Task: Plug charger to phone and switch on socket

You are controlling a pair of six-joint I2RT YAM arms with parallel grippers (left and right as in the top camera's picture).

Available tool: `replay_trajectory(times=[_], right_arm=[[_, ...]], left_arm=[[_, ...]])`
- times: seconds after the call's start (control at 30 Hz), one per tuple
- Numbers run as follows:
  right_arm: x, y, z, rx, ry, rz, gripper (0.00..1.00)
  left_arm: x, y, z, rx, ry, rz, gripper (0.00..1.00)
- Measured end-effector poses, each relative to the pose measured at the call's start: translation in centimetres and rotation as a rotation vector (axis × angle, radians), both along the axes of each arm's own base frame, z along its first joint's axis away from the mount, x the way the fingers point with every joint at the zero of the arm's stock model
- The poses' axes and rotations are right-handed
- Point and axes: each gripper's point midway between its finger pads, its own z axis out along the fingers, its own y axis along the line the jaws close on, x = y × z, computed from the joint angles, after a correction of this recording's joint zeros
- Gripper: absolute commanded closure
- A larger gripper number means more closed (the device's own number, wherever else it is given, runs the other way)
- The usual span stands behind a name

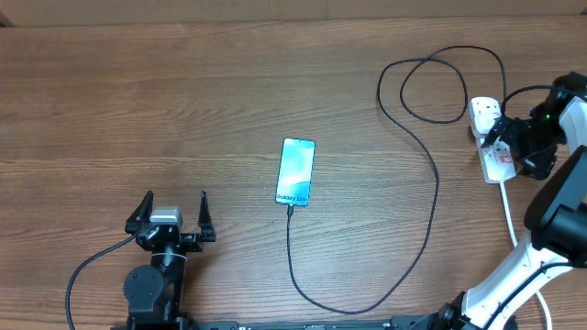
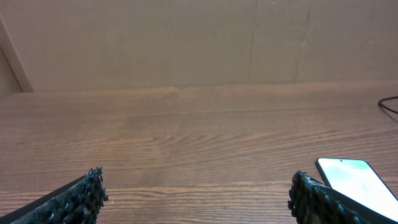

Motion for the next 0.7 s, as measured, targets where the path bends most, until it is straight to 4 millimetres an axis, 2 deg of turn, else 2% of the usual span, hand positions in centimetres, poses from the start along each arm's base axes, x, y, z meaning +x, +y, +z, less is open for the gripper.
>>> replay_trajectory(times=[0.1,0.47,0.7], right_arm=[[0.2,-0.5,2.1,-0.03,-0.044,-0.006,0.0],[0.1,-0.7,13.9,-0.177,-0.307,-0.011,0.0],[-0.9,-0.1,19.1,-0.243,-0.428,-0.011,0.0]], left_arm=[[0.0,0.0,0.0,0.0,0.0,0.0,0.0],[0.0,0.0,0.0,0.0,0.0,0.0,0.0],[0.0,0.0,0.0,0.0,0.0,0.0,0.0]])
